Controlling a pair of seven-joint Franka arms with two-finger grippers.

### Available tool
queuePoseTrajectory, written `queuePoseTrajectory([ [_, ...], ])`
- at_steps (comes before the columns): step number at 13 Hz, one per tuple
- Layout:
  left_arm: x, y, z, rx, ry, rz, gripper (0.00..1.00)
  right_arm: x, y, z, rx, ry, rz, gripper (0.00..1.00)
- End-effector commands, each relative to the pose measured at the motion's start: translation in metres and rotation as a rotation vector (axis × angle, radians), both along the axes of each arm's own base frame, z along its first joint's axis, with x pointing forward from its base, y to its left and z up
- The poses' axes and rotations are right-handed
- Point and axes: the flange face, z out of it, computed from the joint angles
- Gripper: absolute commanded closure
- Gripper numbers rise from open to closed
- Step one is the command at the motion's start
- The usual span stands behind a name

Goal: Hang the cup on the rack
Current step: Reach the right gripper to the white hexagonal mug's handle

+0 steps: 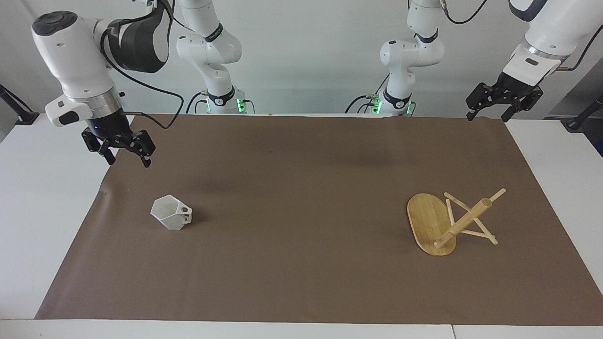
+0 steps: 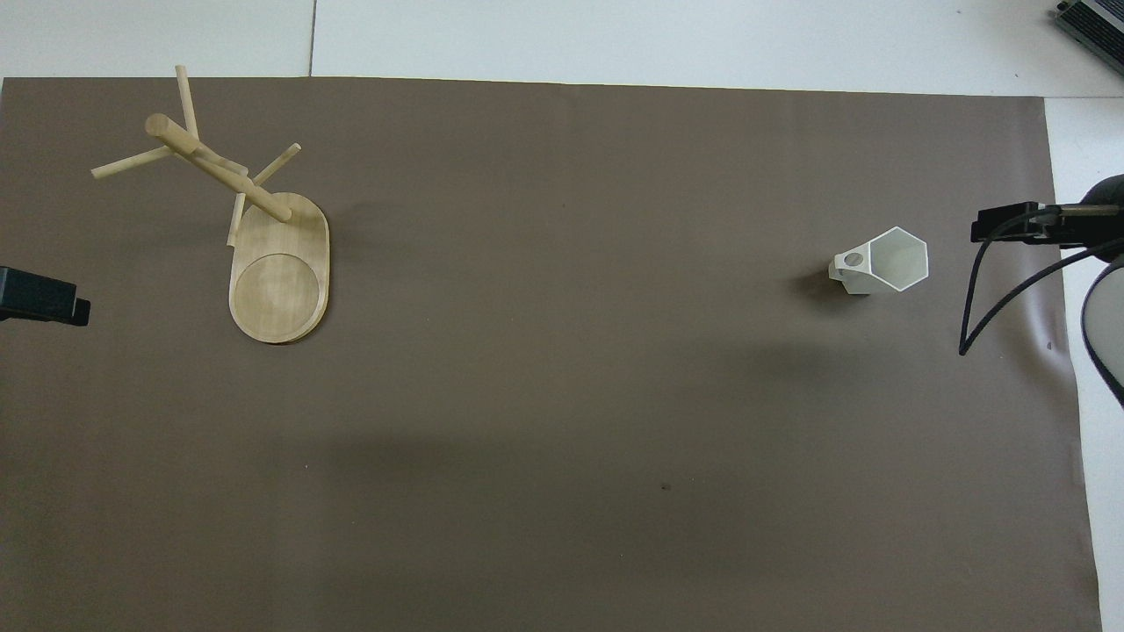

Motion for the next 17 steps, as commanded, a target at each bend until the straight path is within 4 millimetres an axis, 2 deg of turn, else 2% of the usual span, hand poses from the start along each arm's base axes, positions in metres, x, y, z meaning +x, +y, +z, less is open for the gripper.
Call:
queuePoseTrajectory([
  [1, -0.007, 0.002, 0.0, 0.021, -0.012, 0.01, 0.0, 0.009, -0.008, -0.049, -0.001, 0.006, 0.057, 0.0],
  [4, -0.007, 0.001, 0.0, 0.02, -0.012, 0.01, 0.0, 0.009, -0.009, -0.092, -0.008, 0.018, 0.077, 0.0],
  [8, -0.007, 0.001, 0.0, 0.02, -0.012, 0.01, 0.0, 0.012, -0.015, -0.129, -0.031, -0.012, 0.129, 0.0],
  [11, -0.007, 0.001, 0.0, 0.02, -0.012, 0.01, 0.0, 0.011, -0.014, -0.134, -0.029, -0.003, 0.131, 0.0],
  [13, -0.007, 0.001, 0.0, 0.02, -0.012, 0.01, 0.0, 0.013, -0.014, -0.149, -0.033, -0.007, 0.131, 0.0],
  [17, -0.007, 0.001, 0.0, 0.02, -0.012, 0.01, 0.0, 0.012, -0.015, -0.152, -0.032, -0.004, 0.127, 0.0],
])
